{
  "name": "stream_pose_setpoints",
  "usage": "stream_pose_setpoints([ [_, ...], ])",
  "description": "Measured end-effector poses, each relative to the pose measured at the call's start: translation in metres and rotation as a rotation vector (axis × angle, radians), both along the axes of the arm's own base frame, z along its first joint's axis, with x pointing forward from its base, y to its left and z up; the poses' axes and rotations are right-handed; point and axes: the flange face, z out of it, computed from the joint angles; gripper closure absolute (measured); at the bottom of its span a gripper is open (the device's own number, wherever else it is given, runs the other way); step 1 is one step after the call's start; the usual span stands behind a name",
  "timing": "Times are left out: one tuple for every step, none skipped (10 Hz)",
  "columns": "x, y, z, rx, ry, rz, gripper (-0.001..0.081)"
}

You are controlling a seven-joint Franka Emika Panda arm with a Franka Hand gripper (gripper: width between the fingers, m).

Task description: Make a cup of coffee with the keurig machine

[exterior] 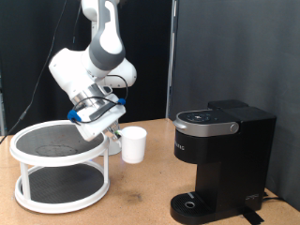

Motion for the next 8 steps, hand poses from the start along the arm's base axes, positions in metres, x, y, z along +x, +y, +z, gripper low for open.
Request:
stream_pose_setpoints([
  [0.005,0.002,-0.009,-0.010,0.019,0.004,0.0799],
  [0.009,0.003,-0.017,-0.021,0.035,0.006,0.0799],
  [0.012,0.005,-0.026,-0.027,0.052,0.009,0.0799],
  [0.015,0.007,-0.035,-0.033,0.069,0.014,0.0799],
  [0.019,0.008,-0.042,-0.035,0.077,0.023,0.0799],
  [0.024,0.010,-0.045,-0.031,0.077,0.027,0.0799],
  [0.028,0.011,-0.048,-0.025,0.075,0.023,0.0799],
  [0.031,0.012,-0.051,-0.023,0.077,0.016,0.0799],
])
